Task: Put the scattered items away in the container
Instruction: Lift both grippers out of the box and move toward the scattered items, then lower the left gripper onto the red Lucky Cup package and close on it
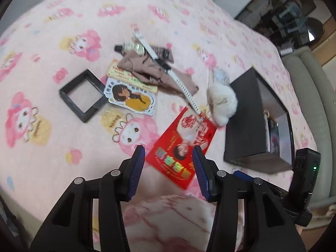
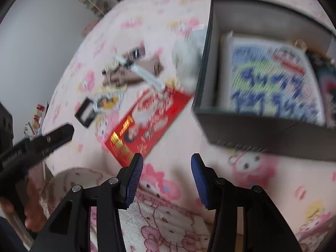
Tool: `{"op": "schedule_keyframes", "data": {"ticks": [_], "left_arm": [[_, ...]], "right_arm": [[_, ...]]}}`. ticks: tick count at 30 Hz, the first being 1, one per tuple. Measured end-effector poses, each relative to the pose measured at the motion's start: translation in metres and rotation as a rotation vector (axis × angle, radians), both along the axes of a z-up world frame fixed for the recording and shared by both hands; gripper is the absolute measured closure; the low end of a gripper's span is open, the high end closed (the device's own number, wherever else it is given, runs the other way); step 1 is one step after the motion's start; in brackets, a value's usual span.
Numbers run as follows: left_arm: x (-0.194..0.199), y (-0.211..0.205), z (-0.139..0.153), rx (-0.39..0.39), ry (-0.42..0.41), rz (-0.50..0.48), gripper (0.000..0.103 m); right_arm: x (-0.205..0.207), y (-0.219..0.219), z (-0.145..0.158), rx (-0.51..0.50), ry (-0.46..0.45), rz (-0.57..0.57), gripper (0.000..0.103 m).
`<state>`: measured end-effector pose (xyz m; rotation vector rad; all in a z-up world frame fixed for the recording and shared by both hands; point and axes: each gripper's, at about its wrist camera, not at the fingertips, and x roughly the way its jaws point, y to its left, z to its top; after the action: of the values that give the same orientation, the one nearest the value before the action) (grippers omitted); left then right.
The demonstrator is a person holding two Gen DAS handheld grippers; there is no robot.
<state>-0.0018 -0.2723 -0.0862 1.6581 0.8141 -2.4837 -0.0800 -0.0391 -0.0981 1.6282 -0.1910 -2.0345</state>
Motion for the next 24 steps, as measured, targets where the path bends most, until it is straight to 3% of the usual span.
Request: {"op": "schedule_keyframes", "data": {"ticks": [4, 8, 14, 21, 24], "left_arm": [[-0.003, -0.017, -0.03, 0.063, -0.065, -0.029, 0.051], [0.004, -0.045, -0.065, 0.231, -0.108, 0.006, 0.051], [-0.001, -0.047, -0.082, 0.39, -0.078, -0.078, 0.049], [-0.036, -0.028, -0.098, 0.381, -0.151, -0.235, 0.048], [-0.049, -0.027, -0.1, 0.42, -0.147, -0.258, 0.054]], "right_arm": [[0.0, -0.021, -0.024, 0.005, -0.079, 0.061, 0.059], [-0.005, -0.04, -0.043, 0.026, -0.117, 0.122, 0.059], [-0.02, -0.062, -0.048, 0.077, -0.081, 0.158, 0.059], [-0.032, -0.078, -0.054, 0.057, -0.126, 0.176, 0.057], [-0.034, -0.082, -0.058, 0.052, -0.14, 0.187, 0.057]]}}
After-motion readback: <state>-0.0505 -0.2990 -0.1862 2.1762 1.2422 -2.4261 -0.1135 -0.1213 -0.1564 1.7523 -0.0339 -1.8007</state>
